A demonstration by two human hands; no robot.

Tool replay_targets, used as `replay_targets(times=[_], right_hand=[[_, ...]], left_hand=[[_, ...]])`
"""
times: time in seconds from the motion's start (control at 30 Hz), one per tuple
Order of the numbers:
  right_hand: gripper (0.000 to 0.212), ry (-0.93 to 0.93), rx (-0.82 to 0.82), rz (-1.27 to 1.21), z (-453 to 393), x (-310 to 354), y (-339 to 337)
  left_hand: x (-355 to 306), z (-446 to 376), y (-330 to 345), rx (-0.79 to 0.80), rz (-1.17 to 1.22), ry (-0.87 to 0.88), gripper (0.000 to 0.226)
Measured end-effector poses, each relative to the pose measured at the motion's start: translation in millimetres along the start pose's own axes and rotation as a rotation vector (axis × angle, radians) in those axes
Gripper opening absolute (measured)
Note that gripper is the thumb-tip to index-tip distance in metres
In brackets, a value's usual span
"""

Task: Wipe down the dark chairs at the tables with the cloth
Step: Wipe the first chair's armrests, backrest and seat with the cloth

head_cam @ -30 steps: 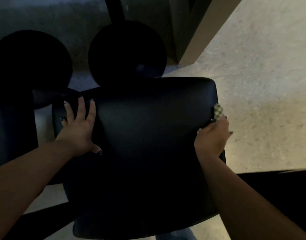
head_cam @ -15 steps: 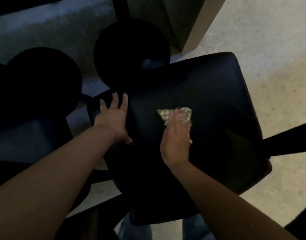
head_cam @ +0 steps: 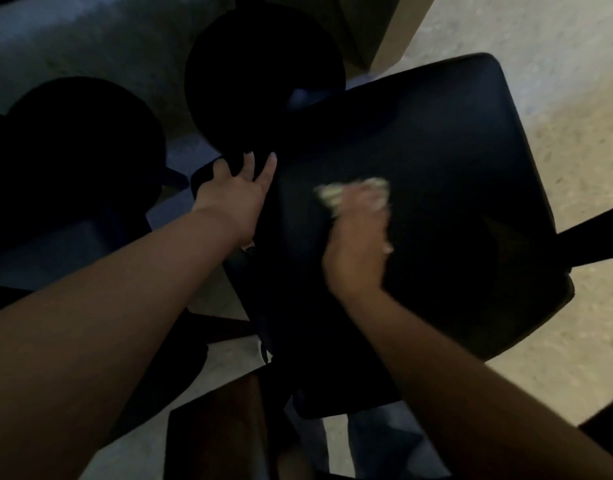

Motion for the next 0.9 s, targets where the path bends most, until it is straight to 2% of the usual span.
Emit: replay_targets(times=[0.1,0.17,0.23,0.3,0.37,0.43,0.5,0.57,0.63,0.7,0.8,0.9], right_hand=[[0.057,-0.495,0.202,-0.056,59.3,64.4,18.5],[0.056,-0.664,0.285,-0.044,66.8,67.7,16.8],[0.06,-0.751,0.323,0.048,51.2,46.8,12.3],[0.065,-0.648,0.321,0.068,22.1,3.3,2.1],[0.07,-0.406,0.246,0.023,-12.2,-48.8,-13.2],[0.072,-0.202,0.191,0.008,-38.4,-98.4,-27.9],[0.07,-0.056,0.142,0.017,-56.2,-134.1,-37.4],[0.065,0.091,0.091,-0.012,-65.8,-158.7,-43.6],[0.061,0.241,0.036,-0.049,-65.6,-177.3,-47.5],[0.062,0.381,-0.008,-0.079,-53.1,-188.2,-48.3],[0.057,0.56,-0.104,-0.192,-15.9,-197.9,-47.5],[0.06,0.682,-0.103,-0.218,22.4,-208.9,-39.2]], left_hand=[[-1.2,1.0,0.3,-0.005,0.008,-0.008,0.127],[-2.5,1.6,0.6,-0.001,0.01,-0.018,0.127],[-4.2,3.9,-1.1,0.012,0.007,-0.016,0.131],[-10.2,3.3,-2.2,0.022,-0.004,-0.012,0.132],[-14.6,4.9,-0.6,0.018,-0.019,-0.035,0.127],[-25.8,6.6,-2.7,-0.055,-0.097,-0.019,0.125],[-43.1,6.5,-7.5,-0.159,-0.178,0.08,0.129],[-65.4,3.7,-8.5,-0.141,-0.144,0.219,0.137],[-91.3,-0.4,-7.1,-0.035,-0.033,0.309,0.136],[-113.6,-3.7,-3.9,0.042,-0.019,0.329,0.135],[-121.3,-6.1,2.2,0.019,-0.039,0.284,0.138],[-120.2,-5.3,7.4,-0.011,-0.006,0.297,0.139]])
Point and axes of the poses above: each hand's wrist, its own z-axis away from the middle knuckle, its own y-axis out of the palm, x = y × z, the point moved 5 cm from there along -z, towards the middle knuckle, and after that the axes turned 6 degrees about x, right-handed, at the moved point
